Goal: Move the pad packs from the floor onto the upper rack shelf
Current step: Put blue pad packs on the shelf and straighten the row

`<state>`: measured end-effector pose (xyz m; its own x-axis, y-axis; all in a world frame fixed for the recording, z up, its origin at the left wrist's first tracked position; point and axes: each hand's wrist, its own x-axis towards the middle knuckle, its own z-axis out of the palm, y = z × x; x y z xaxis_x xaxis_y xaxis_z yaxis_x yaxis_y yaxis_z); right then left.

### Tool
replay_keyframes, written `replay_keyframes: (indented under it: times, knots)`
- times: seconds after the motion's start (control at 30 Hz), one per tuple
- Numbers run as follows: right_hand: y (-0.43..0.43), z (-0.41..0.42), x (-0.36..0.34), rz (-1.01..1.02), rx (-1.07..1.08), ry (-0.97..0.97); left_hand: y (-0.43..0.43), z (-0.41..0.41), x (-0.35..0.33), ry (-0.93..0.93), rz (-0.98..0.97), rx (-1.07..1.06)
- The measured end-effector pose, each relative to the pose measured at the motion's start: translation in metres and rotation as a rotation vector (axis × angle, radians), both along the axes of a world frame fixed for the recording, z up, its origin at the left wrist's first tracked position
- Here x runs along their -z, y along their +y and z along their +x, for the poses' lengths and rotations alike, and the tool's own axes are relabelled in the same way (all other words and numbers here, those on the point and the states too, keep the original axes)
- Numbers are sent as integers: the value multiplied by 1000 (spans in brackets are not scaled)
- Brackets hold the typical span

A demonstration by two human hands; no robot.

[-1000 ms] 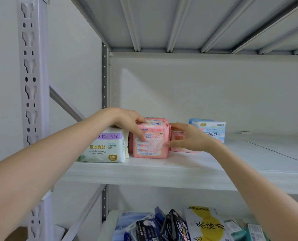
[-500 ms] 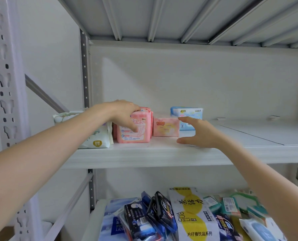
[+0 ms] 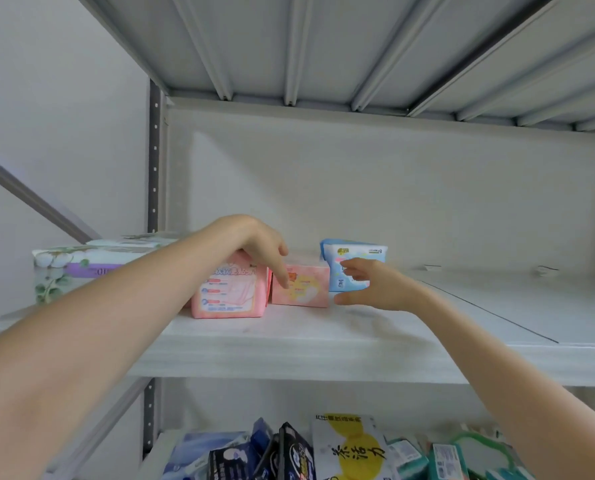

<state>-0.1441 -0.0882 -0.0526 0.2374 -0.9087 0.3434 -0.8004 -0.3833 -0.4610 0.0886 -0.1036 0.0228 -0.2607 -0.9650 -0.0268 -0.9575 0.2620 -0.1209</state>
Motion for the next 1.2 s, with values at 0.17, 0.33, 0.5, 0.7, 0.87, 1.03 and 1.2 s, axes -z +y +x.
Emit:
replay_keyframes:
  times: [0.17,0.33,0.5,0.7,0.87,1.03,1.2]
  knots:
    - [-21,13,-1,46,-42,116,-20,-16,-14,-81,63,-14]
    - [-32,13,-2,91,-85,102,-30,-28,-19,-182,92,-54]
    - [-44,11,-1,137,-122,77,-44,-26,-16,-185,172,-49]
    - [-49,7,0,184,-198,-14,-42,-29,-13,-145,195,-35]
    - [-50,4,-2,206,-215,-23,-45,-29,-12,-127,186,-30]
    - [-52,6,-2,213,-211,-17,-45,-29,-12,-136,187,-35]
    - [-50,7,0,210,-206,-38,-44,-28,-11,-120,186,-49]
